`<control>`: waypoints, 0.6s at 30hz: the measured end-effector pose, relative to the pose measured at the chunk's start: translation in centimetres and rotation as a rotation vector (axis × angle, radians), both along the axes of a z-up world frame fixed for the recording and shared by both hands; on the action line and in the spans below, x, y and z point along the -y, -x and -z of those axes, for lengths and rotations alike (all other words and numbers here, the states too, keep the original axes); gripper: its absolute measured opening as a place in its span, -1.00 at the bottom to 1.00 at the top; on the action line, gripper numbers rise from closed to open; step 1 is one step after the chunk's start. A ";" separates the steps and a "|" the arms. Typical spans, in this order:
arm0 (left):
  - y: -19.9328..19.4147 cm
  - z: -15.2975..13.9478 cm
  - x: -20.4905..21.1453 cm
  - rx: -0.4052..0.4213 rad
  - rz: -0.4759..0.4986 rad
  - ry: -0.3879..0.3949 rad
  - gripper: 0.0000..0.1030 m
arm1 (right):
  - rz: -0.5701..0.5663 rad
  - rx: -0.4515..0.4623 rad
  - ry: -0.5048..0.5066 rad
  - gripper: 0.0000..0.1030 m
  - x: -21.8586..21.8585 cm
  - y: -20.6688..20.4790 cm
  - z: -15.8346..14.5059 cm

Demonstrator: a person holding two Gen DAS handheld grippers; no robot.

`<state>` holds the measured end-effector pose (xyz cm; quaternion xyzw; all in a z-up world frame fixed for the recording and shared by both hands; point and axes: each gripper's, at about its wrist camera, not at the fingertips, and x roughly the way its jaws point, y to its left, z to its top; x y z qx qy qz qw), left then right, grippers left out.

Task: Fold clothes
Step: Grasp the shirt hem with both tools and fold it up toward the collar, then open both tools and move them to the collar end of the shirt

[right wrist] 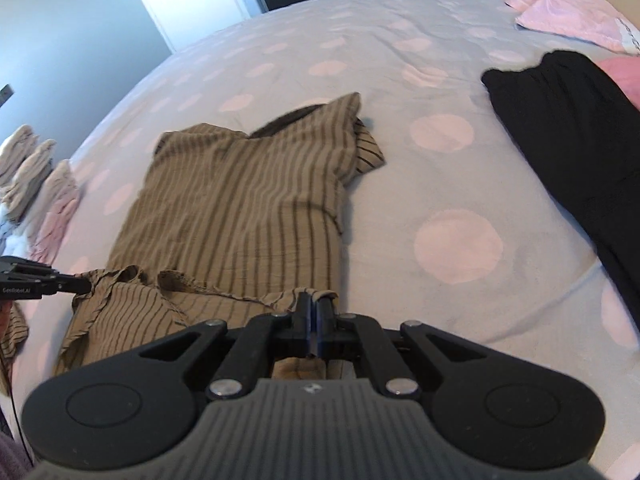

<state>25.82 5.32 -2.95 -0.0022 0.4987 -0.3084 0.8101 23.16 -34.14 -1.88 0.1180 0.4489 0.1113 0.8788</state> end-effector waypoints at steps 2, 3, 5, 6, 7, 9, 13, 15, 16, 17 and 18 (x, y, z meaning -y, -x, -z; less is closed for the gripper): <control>-0.3 0.7 0.3 -0.004 -0.002 -0.010 -1.00 | 0.016 -0.019 0.011 -0.93 -0.1 -0.3 0.8; -0.4 0.9 0.4 -0.005 -0.007 -0.013 -1.00 | 0.020 -0.028 0.019 -0.89 -0.3 -0.4 1.1; -0.3 1.2 0.6 -0.009 -0.012 -0.026 -1.00 | 0.016 -0.041 0.051 -0.87 -0.8 -0.5 1.5; -0.2 1.1 0.7 -0.005 -0.010 -0.033 -1.00 | 0.011 -0.045 0.070 -0.87 -1.1 -0.4 1.6; 0.0 1.1 0.8 -0.001 -0.010 -0.039 -1.00 | 0.014 -0.043 0.080 -0.83 -1.1 -0.2 1.5; 0.4 0.7 0.6 0.002 -0.026 -0.037 -0.92 | 0.020 -0.039 0.101 -0.59 -1.1 0.2 1.3; 1.6 -0.8 -0.4 0.017 -0.065 -0.014 -0.27 | 0.065 -0.029 0.075 -0.36 -0.3 1.3 0.2; 2.6 -1.9 -0.9 0.047 -0.086 -0.010 -0.22 | 0.060 -0.014 0.079 -0.36 -0.4 2.1 -0.5; 3.1 -2.4 -1.0 0.061 -0.094 -0.011 -0.22 | 0.055 -0.004 0.082 -0.36 -0.4 2.6 -0.9; 3.6 -3.0 -1.2 0.075 -0.102 -0.013 -0.22 | 0.040 0.011 0.090 -0.36 -0.7 3.2 -1.3; 4.3 -3.5 -1.3 0.094 -0.099 -0.017 -0.21 | 0.026 0.027 0.098 -0.36 -1.0 3.9 -1.6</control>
